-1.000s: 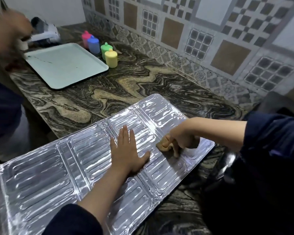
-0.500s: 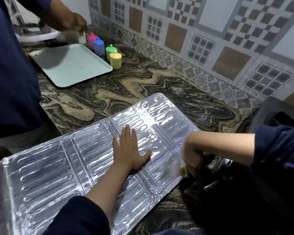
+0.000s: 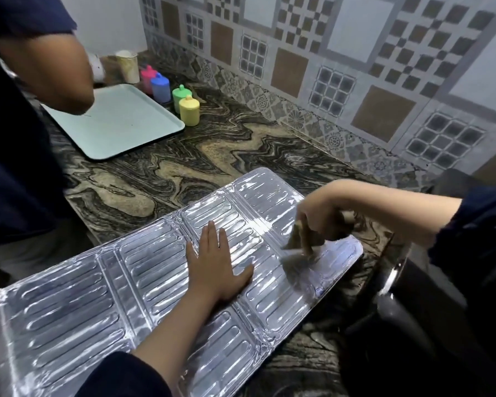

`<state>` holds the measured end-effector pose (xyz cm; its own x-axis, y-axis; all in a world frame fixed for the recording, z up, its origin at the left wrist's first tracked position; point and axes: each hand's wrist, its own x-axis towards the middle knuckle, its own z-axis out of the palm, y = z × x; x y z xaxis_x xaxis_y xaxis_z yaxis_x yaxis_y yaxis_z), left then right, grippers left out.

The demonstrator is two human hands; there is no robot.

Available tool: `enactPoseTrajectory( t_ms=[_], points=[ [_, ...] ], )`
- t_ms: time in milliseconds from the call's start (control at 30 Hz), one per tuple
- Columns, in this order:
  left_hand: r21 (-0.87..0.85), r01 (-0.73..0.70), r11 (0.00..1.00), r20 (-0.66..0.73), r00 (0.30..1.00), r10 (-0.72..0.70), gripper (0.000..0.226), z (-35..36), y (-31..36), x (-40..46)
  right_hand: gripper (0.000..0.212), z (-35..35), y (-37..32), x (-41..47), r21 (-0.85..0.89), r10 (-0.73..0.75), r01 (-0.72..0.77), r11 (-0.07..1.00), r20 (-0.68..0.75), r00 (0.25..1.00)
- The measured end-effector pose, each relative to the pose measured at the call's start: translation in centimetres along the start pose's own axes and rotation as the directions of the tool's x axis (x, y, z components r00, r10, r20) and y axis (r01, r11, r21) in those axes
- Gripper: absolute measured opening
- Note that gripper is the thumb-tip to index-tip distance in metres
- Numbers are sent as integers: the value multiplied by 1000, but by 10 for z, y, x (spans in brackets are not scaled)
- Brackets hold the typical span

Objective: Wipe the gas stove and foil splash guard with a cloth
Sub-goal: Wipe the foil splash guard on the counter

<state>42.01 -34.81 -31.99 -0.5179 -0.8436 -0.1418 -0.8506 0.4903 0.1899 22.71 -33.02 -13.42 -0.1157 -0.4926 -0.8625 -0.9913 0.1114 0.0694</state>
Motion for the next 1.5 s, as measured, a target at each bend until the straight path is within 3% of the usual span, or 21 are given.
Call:
enactPoseTrajectory(
  t_ms=[67, 167, 233, 267, 433, 567, 833, 933, 1033, 1167, 1367, 1500],
  points=[
    [-1, -1, 1000, -3, 1000, 1, 116, 1, 0, 1, 47, -16, -5, 3, -26, -39, 33, 999, -266, 963],
    [13, -5, 1000, 0, 1000, 5, 114, 3, -1, 1, 41, -28, -21, 27, -97, -120, 78, 992, -576, 809],
    [26, -3, 1000, -4, 1000, 3, 113, 3, 0, 1, 44, -27, -32, 60, -168, -176, 82, 982, -686, 706],
    [25, -2, 1000, -9, 1000, 2, 113, 2, 0, 1, 47, -23, -38, 79, -198, -209, 97, 975, -694, 689],
    [14, 1, 1000, -16, 1000, -1, 111, 1, 1, -1, 73, 9, -55, 134, -307, -277, 112, 945, -572, 772],
    [5, 2, 1000, -13, 1000, -2, 109, 1, 0, -1, 76, 2, -33, 137, -280, -280, 144, 949, -542, 792],
    [11, 12, 1000, 12, 1000, -12, 108, 0, 1, -2, 84, -18, 13, 142, -67, 21, -67, 996, -537, 843],
    [10, 19, 1000, 13, 1000, -19, 108, 0, 0, -2, 89, -22, 15, 142, -64, 44, -85, 994, -485, 873],
    [25, 28, 999, 29, 999, -28, 109, -2, 2, -2, 83, -25, 14, 137, -97, 25, -75, 992, -441, 897],
    [39, 39, 998, 38, 998, -41, 108, -2, 3, -3, 49, -20, 28, 118, -111, -65, 18, 994, -437, 897],
    [40, 40, 998, 39, 998, -41, 113, -1, 2, -2, 58, 4, 52, 94, 90, -59, 90, 992, -298, 953],
    [39, 38, 999, 38, 999, -39, 113, -1, 3, -2, 54, 14, 59, 73, 43, -4, 12, 999, -190, 982]
  ],
)
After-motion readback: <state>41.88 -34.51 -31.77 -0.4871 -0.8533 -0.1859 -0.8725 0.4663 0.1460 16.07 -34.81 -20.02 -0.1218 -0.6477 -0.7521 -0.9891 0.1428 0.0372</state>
